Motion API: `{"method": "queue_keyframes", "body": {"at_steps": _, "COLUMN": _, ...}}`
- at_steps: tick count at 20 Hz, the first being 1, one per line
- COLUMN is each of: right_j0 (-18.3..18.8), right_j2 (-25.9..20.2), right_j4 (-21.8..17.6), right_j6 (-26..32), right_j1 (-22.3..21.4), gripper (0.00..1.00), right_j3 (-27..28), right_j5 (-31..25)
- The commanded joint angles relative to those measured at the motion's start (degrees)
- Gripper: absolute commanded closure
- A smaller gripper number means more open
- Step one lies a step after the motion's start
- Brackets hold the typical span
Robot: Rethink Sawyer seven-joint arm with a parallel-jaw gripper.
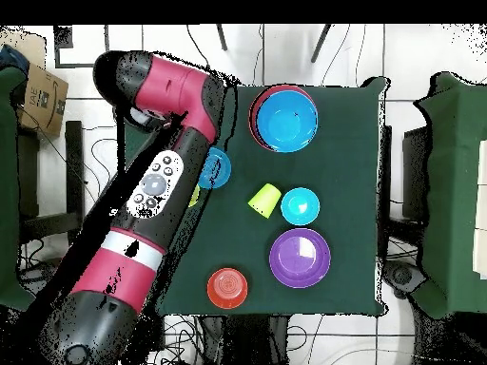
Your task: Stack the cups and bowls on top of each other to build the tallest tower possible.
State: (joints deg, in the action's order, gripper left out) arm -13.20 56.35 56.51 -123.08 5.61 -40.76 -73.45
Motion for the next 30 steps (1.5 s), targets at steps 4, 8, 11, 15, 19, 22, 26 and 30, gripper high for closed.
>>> {"method": "queue_keyframes", "body": {"at_steps": 4, "right_j0": 2.83, "right_j2": -14.12, "right_j4": -9.48, "right_j6": 14.5, "right_j1": 1.3, "gripper": 0.0, "right_j3": 3.28, "right_j5": -2.81}}
{"method": "queue_keyframes", "body": {"at_steps": 8, "right_j0": 3.1, "right_j2": -14.55, "right_j4": -12.28, "right_j6": 14.19, "right_j1": 3.24, "gripper": 0.0, "right_j3": 4.23, "right_j5": 1.3}}
{"method": "queue_keyframes", "body": {"at_steps": 11, "right_j0": 2.59, "right_j2": -15.63, "right_j4": -14.13, "right_j6": 13.7, "right_j1": 3.08, "gripper": 0.0, "right_j3": 2.83, "right_j5": 4.17}}
{"method": "queue_keyframes", "body": {"at_steps": 15, "right_j0": 2.62, "right_j2": -16.65, "right_j4": -15.8, "right_j6": 12.2, "right_j1": 3.19, "gripper": 0.0, "right_j3": 3.29, "right_j5": 4.88}}
{"method": "queue_keyframes", "body": {"at_steps": 19, "right_j0": 2.62, "right_j2": -18.69, "right_j4": -17.03, "right_j6": 11.74, "right_j1": 2.97, "gripper": 0.0, "right_j3": 3.25, "right_j5": 5.36}}
{"method": "queue_keyframes", "body": {"at_steps": 22, "right_j0": 2.42, "right_j2": -20.21, "right_j4": -17.43, "right_j6": 11.01, "right_j1": 2.7, "gripper": 0.0, "right_j3": 3.26, "right_j5": 5.21}}
{"method": "queue_keyframes", "body": {"at_steps": 26, "right_j0": 2.47, "right_j2": -22.22, "right_j4": -17.86, "right_j6": 10.82, "right_j1": 2.17, "gripper": 0.0, "right_j3": 3.65, "right_j5": 4.35}}
{"method": "queue_keyframes", "body": {"at_steps": 30, "right_j0": 3.05, "right_j2": -24.95, "right_j4": -18.69, "right_j6": 12.6, "right_j1": 1.03, "gripper": 0.0, "right_j3": 2.67, "right_j5": 4.16}}
